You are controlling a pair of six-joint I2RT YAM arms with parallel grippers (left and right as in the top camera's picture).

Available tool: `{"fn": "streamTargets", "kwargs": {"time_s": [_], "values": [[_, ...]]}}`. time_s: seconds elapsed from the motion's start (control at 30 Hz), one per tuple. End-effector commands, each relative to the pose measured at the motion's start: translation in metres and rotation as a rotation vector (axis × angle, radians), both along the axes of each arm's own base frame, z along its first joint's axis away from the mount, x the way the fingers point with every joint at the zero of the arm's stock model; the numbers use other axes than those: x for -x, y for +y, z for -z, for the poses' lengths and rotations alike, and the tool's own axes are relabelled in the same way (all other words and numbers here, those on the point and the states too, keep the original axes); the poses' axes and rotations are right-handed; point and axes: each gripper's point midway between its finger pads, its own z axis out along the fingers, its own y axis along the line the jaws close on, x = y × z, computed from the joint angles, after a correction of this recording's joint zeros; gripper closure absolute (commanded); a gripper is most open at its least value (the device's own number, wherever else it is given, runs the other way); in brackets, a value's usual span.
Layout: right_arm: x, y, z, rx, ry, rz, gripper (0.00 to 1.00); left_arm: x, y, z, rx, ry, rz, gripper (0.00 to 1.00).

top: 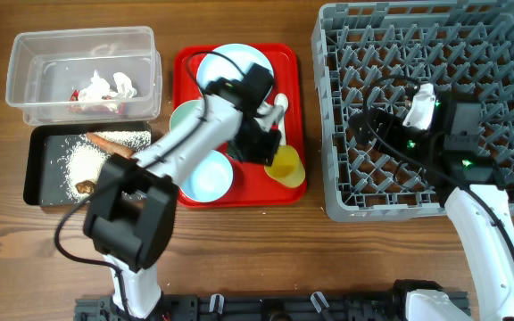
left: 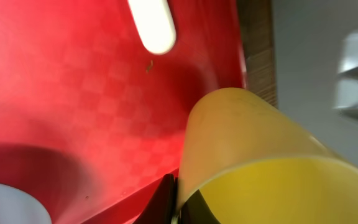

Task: Sort waste into correct bins and load items into the dishwasher rack
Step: 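Lift the yellow cup toward the right gripper and grasp it with right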

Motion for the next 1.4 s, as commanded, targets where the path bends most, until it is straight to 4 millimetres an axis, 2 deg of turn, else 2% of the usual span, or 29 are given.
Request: {"fn": "streamTargets", "kwargs": {"time_s": [0.0,0.03,0.07,0.13,0.27,0.3,0.43,0.6,0.73,0.9,1.1,1.37], "values": [[-0.009,0.026,-0.029,-0.136,-0.093,-0.1,0.01,-0.021,0.002,-0.057,0.344,0.047,-0.089,0.96],[-0.012,0.032,-0.04,-0.172,-0.131,-0.132,0.0,-0.026,0.003,-0.073,0.45,0.053,-0.089,0.96],[-0.014,0.04,-0.053,-0.221,-0.178,-0.171,0.01,-0.034,0.007,-0.097,0.61,0.06,-0.094,0.96],[-0.016,0.05,-0.073,-0.285,-0.242,-0.225,0.0,-0.048,0.02,-0.133,0.84,0.061,-0.114,0.96],[-0.013,0.064,-0.103,-0.358,-0.348,-0.332,0.01,-0.062,0.045,-0.185,1.146,0.029,-0.089,0.96],[-0.012,0.067,-0.109,-0.368,-0.373,-0.361,0.0,-0.064,0.049,-0.19,1.171,0.03,-0.091,0.96],[0.001,0.082,-0.14,-0.402,-0.514,-0.524,0.01,-0.065,0.051,-0.19,1.169,0.04,-0.105,0.96],[0.011,0.112,-0.157,-0.399,-0.621,-0.646,0.0,-0.054,0.031,-0.19,1.158,0.12,-0.089,0.96],[0.013,0.131,-0.153,-0.415,-0.628,-0.706,0.0,-0.038,0.009,-0.191,1.142,0.207,-0.065,0.96],[0.017,0.143,-0.146,-0.444,-0.622,-0.781,0.0,-0.022,-0.011,-0.191,1.121,0.29,-0.042,0.96],[0.019,0.145,-0.141,-0.446,-0.621,-0.815,0.01,-0.02,-0.013,-0.19,1.107,0.335,-0.066,0.96],[0.029,0.148,-0.136,-0.457,-0.631,-0.898,0.1,-0.02,-0.012,-0.19,1.098,0.365,-0.089,0.96]]}}
